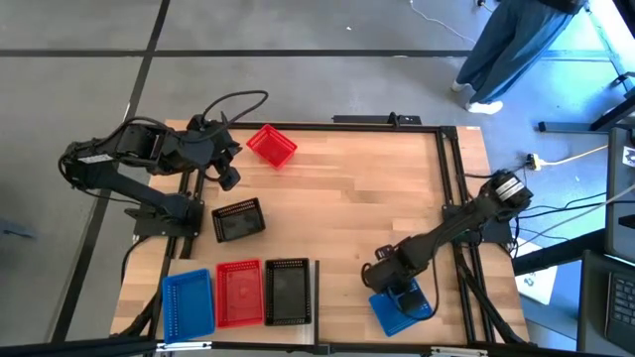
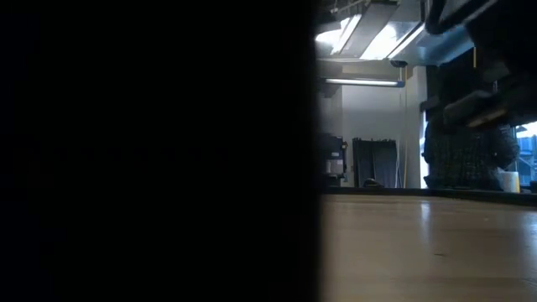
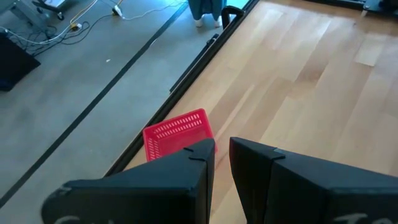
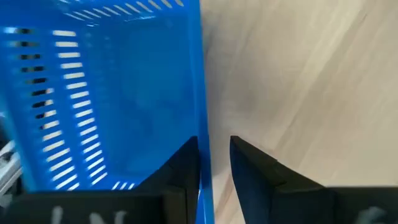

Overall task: Stack baskets on shelf by color
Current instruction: Stack the blue bin on top of the other blue bin on the shelf

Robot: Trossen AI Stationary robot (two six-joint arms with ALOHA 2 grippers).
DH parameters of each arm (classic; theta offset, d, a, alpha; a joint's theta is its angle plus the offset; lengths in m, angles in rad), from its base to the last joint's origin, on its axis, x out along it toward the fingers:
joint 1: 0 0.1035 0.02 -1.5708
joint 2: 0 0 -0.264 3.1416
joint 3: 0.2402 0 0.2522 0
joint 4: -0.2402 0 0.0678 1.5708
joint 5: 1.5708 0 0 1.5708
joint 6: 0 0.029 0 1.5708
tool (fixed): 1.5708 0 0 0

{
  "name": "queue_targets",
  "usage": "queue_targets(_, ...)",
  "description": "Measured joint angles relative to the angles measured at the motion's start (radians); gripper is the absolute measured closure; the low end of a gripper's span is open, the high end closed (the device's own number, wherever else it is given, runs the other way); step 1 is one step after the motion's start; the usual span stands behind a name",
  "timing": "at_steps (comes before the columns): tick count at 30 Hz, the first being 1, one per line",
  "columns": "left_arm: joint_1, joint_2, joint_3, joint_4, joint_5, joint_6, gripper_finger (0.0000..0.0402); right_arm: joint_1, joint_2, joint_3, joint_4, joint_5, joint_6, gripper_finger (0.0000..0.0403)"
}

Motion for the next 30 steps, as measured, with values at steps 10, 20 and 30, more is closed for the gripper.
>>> queue_targets(10,0.0,0.0,0.0,0.0,0.0,0.003,0.036,-0.025,0.073,0.002,-0.024,0.095,0.271,0.0358)
queue_targets(20,0.0,0.0,0.0,0.0,0.0,0.003,0.036,-0.161,0.068,0.104,-0.169,0.231,0.338,0.0399)
queue_targets(30,0.0,0.0,0.0,0.0,0.0,0.003,0.036,-0.482,0.068,0.258,-0.238,0.296,0.38,0.0401)
